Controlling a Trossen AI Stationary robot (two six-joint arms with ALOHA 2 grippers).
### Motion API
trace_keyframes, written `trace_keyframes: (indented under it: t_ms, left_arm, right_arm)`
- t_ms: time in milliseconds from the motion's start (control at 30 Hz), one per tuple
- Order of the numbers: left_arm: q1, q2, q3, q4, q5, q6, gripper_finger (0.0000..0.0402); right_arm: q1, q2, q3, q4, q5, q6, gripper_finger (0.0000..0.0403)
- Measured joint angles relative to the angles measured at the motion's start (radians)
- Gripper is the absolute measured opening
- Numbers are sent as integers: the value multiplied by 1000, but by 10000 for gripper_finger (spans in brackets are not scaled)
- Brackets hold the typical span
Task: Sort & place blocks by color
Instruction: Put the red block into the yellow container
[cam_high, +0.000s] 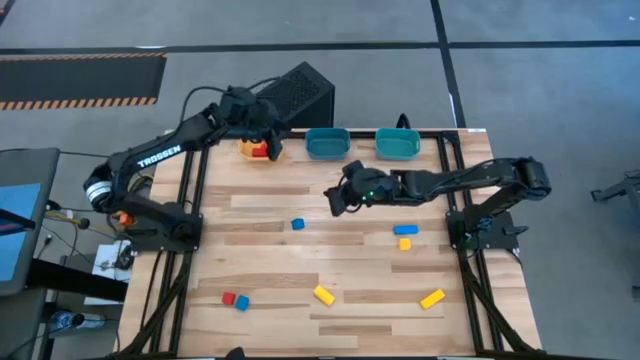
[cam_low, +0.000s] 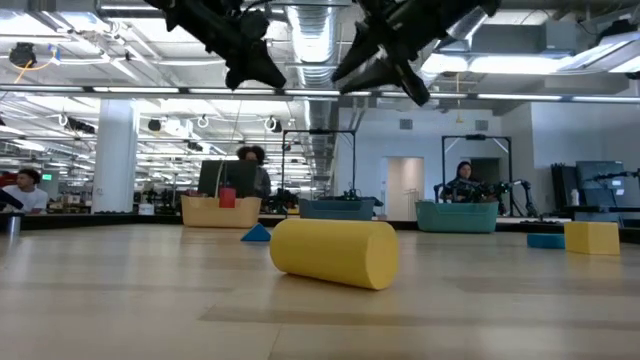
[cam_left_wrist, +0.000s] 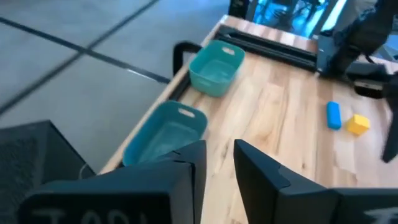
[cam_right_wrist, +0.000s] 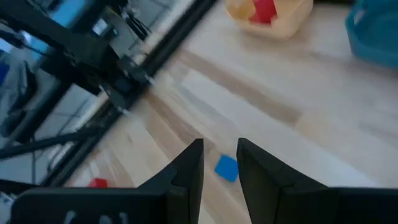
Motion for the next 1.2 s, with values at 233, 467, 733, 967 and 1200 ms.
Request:
trace_keyframes:
  t_ms: [233, 467, 733, 967, 1200]
  left_arm:
    - [-8, -95, 0, 91, 9, -47, 24]
    - [-108, -174, 0, 112, -54, -113, 3]
    - [-313, -218, 0, 104, -359, -164, 0]
    - [-496, -163, 0, 98, -438, -224, 0]
    - [-669, -24, 0, 326, -547, -275, 0]
  right_arm:
    - [28, -13, 30, -45, -1, -109, 118]
    - [81, 0, 27, -168, -130, -187, 118]
    - [221, -44, 28, -366, -198, -138, 118]
    - [322, -118, 28, -486, -47, -207, 118]
    - [327, -157, 28, -470, 117, -280, 118]
